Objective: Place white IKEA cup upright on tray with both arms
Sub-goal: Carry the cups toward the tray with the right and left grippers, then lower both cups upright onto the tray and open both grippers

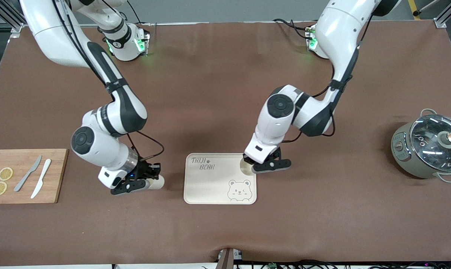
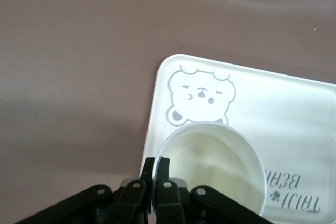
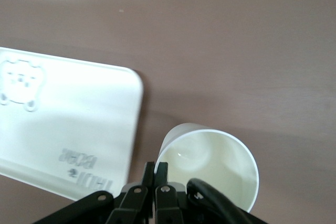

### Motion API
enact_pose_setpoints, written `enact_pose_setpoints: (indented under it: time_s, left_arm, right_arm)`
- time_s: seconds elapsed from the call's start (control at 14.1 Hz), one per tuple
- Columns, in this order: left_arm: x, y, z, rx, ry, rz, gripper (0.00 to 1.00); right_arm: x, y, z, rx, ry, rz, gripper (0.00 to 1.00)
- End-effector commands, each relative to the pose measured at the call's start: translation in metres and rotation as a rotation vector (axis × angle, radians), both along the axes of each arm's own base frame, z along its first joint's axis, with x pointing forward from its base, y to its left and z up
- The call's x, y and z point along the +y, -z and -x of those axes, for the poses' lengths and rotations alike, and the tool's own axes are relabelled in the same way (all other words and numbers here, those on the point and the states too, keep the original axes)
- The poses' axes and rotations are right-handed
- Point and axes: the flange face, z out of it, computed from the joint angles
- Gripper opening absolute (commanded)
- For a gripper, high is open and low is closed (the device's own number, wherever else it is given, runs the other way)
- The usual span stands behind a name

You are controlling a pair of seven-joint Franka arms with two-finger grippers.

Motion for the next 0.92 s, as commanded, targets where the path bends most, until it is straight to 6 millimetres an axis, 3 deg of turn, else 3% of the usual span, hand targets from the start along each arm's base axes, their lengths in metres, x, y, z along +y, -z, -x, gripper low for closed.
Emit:
enact_pose_setpoints:
  time_s: [0.0, 0.14, 0.43, 0.64, 0.85]
  left_arm:
    - [-0.02, 0.016, -0.01, -0.044, -0.03, -0.056, 0.0]
    - [-0.03, 0.035, -0.009, -0.055, -0.04, -0.073, 0.0]
    - [-0.035, 0.05, -0.011, -0.08, -0.039, -0.057, 0.0]
    - [-0.034, 0.068, -0.014, -0.122, -0.056, -0.068, 0.0]
    - [-0.037, 0.071, -0.012, -0.13, -0.057, -0.063, 0.0]
  right_arm:
    - [0.052, -0.012, 0.009, -0.002, 0.04, -0.012, 0.0]
    - [0.081, -0.009, 0.015, -0.014, 0.05, 0.019, 0.0]
    - [0.124, 0.015, 0.024, -0.041, 0.129, 0.11, 0.0]
    - [0.152, 0.035, 0.021, -0.064, 0.184, 0.129, 0.0]
    - [0.169, 0.05, 0.022, -0.078, 0.215, 0.139, 0.0]
